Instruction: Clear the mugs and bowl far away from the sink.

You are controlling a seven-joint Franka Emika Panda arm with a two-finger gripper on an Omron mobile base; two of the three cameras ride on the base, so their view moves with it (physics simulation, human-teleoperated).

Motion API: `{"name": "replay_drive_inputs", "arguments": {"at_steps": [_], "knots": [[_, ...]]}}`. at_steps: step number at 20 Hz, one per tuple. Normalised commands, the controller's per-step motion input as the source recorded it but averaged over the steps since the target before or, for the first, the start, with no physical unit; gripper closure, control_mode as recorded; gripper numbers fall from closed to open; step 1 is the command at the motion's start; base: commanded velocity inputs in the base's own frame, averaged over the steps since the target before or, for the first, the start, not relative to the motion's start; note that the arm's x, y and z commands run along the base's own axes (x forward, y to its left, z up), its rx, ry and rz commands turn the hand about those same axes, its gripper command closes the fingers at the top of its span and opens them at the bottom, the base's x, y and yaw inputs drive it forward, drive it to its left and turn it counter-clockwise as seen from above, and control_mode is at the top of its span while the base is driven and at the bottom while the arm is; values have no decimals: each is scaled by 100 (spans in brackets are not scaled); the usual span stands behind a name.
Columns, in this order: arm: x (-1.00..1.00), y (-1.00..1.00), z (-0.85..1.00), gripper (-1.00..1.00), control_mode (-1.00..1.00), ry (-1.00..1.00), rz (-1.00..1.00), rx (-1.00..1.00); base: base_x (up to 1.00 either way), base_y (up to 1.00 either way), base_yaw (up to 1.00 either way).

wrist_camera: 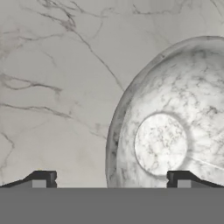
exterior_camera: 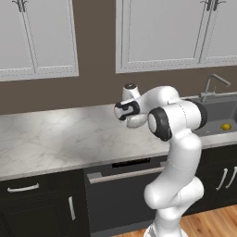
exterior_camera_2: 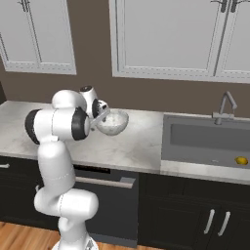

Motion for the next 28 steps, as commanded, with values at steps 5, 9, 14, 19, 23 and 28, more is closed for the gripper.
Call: {"name": "replay_drive_inputs", "arguments": {"at_steps": [5,9,14,19,23,28], "knots": [[20,0,-21,-100,-100,-14,0,-1,0,0,0],[16,-5,-17,-100,-100,-7,0,0,0,0,0],[0,0,-17,100,-100,-1,0,0,0,0,0],[0,0,-9,100,-100,2,-1,0,0,0,0],[0,0,-7,100,-100,3,0,0,0,0,0],[-20,0,16,100,-100,0,1,0,0,0,0]]}}
